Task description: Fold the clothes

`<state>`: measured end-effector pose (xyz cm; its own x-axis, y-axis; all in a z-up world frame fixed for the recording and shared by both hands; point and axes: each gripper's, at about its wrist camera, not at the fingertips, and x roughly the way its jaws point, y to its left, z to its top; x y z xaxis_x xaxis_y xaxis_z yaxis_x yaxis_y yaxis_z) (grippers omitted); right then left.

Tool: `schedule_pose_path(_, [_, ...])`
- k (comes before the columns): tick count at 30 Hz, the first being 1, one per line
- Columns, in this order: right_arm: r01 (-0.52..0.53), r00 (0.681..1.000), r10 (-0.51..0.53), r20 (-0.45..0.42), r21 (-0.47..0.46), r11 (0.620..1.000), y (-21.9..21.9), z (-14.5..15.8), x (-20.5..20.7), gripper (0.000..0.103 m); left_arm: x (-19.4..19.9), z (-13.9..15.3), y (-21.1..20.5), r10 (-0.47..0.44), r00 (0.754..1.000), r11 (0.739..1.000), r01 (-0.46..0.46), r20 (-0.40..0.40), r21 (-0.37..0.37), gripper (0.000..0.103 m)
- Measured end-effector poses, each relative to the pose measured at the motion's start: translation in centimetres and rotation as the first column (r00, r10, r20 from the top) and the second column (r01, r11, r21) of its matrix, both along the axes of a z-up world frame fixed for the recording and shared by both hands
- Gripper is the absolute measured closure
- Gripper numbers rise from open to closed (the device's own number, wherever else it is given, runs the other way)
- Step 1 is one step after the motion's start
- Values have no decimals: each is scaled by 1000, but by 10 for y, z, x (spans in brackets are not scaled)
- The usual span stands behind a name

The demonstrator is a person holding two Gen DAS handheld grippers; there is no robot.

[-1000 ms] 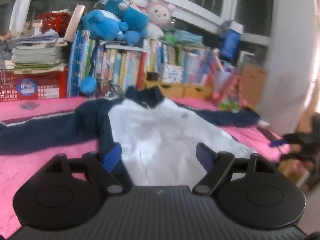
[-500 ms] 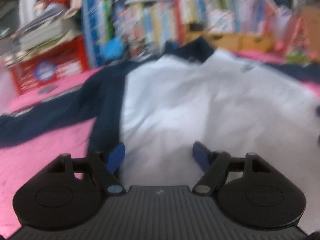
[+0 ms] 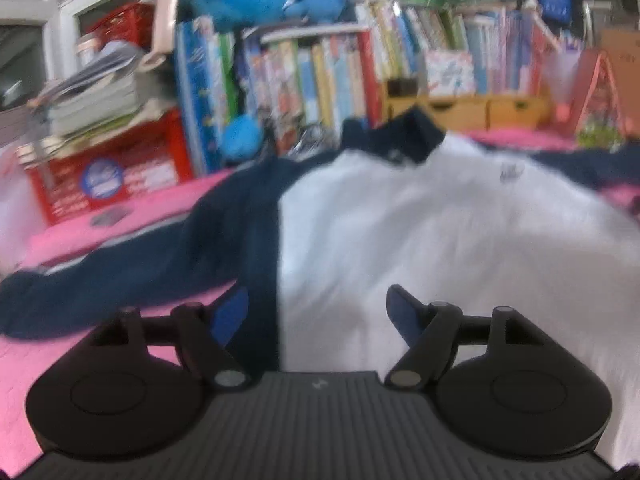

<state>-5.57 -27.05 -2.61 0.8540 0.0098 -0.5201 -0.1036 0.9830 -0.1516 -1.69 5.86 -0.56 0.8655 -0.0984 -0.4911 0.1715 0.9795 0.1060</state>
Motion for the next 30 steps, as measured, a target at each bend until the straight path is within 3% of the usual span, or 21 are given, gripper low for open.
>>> schedule_pose_path(3, [-151, 988, 151, 14, 50, 987, 41, 6, 29, 23, 22, -5, -2, 18, 1000, 1000, -19, -17, -6, 29])
schedule_pose_path(6, [-265, 963, 268, -9, 114, 957, 85, -2, 68, 23, 41, -14, 3, 70, 995, 998, -70, -71, -1, 39])
schedule_pose_path(8, [-289, 954, 298, -33, 162, 944, 108, -10, 92, 25, 53, -21, 7, 103, 989, 995, -104, -106, 5, 38])
schedule_pose_path(12, [-282, 949, 300, -93, 168, 945, 136, -30, 113, 29, 63, -26, 24, 165, 976, 986, -165, -143, 10, 38])
schedule_pose_path(14, [-276, 950, 290, -118, 124, 953, 143, -38, 114, 29, 54, -21, 40, 210, 971, 976, -215, -112, -32, 39])
schedule_pose_path(17, [-262, 952, 280, -127, 138, 955, 140, -42, 117, 28, 26, -4, 78, 283, 959, 937, -283, -32, -204, 40])
schedule_pose_path(19, [-258, 952, 277, -132, 145, 955, 137, -44, 118, 27, 16, 5, 111, 393, 920, 890, -381, -3, -252, 37])
schedule_pose_path(21, [-259, 952, 277, -132, 140, 956, 137, -44, 117, 25, 16, 6, 148, 518, 855, 824, -502, -8, -263, 35])
schedule_pose_path(25, [-261, 951, 280, -132, 141, 955, 137, -44, 116, 25, 23, -3, 215, 749, 661, 629, -730, -41, -268, 48])
schedule_pose_path(29, [-259, 951, 278, -134, 140, 956, 137, -45, 117, 24, 28, -16, 265, 840, 533, 472, -810, -102, -349, 48])
schedule_pose_path(30, [-259, 951, 277, -134, 139, 956, 138, -45, 117, 23, 30, -20, 274, 845, 523, 453, -811, -112, -371, 48])
